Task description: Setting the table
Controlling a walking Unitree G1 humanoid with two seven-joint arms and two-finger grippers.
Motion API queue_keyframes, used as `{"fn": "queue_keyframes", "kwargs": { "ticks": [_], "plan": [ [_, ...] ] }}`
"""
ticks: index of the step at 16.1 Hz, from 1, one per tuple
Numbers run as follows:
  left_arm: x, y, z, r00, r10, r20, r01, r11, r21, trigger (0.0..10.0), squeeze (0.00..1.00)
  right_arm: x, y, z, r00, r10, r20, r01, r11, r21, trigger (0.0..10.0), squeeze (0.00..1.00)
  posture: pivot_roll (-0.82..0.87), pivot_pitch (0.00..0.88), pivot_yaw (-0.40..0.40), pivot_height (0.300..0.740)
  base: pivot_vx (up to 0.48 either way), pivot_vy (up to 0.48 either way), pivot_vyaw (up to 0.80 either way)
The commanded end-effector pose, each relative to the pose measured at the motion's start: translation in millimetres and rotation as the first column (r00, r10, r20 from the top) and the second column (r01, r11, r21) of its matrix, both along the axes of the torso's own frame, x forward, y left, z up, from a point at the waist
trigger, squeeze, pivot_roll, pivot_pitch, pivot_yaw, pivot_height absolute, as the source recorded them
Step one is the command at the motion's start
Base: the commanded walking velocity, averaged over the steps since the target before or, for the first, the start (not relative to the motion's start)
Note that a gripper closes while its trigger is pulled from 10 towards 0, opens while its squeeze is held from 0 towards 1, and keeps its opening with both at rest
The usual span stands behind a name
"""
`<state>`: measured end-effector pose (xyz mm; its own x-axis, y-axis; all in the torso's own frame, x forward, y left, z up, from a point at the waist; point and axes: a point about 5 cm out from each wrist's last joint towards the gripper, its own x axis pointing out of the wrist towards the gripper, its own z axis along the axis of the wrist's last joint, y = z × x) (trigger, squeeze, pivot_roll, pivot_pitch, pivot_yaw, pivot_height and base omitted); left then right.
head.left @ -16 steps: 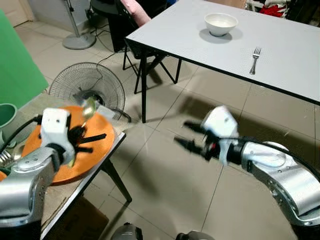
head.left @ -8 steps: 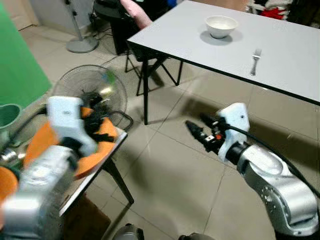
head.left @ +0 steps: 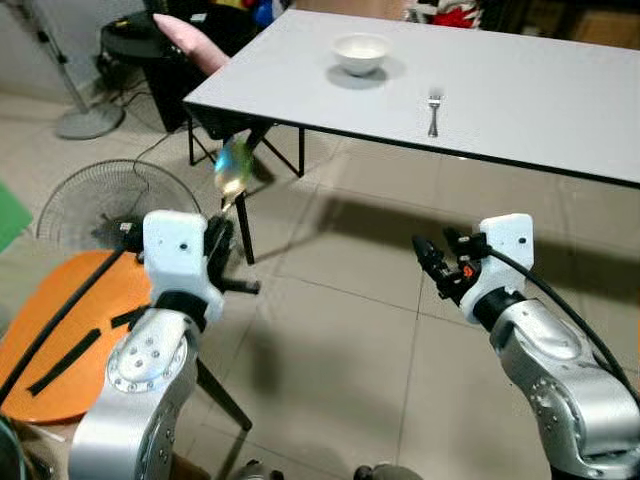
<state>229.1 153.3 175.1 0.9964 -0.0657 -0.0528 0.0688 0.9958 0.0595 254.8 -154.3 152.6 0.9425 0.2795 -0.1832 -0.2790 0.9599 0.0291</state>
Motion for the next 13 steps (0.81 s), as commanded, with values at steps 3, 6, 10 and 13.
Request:
{"fn": "queue_keyframes", "kwargs": {
  "ticks": [3, 6, 10, 13],
  "plan": [
    [-2.2, 7.5, 0.8, 0.998, 0.05, 0.029, -0.05, 0.998, 0.028, 10.0, 0.0, 6.2, 5.0, 0.0, 1.0, -0.005, 0.018, 0.005, 1.0, -0.004, 10.0, 0.0, -0.08, 0.018, 0.047, 0.74, 0.364, 0.0, 0.0],
    [-3.4, 2.7, -1.3, 0.999, 0.027, 0.034, -0.028, 0.999, 0.027, 10.0, 0.0, 4.5, 5.5, 0.2, 1.0, -0.006, 0.011, 0.006, 1.0, 0.003, 10.0, 0.0, -0.09, 0.018, 0.042, 0.74, 0.421, 0.0, -0.27],
    [-4.4, -3.5, -4.8, 1.0, -0.005, 0.031, 0.004, 1.0, 0.031, 10.0, 0.0, 3.5, 0.0, 0.9, 0.999, -0.027, 0.026, 0.027, 1.0, 0.01, 10.0, 0.0, -0.09, 0.019, 0.048, 0.74, 0.431, 0.0, -0.8],
    [-1.1, -3.8, -5.0, 0.999, -0.007, 0.036, 0.005, 0.999, 0.036, 10.0, 0.0, 5.9, -0.6, 4.2, 0.999, -0.033, 0.037, 0.032, 0.999, 0.012, 10.0, 0.0, -0.1, 0.013, 0.053, 0.74, 0.428, 0.0, -0.8]
  ]
}}
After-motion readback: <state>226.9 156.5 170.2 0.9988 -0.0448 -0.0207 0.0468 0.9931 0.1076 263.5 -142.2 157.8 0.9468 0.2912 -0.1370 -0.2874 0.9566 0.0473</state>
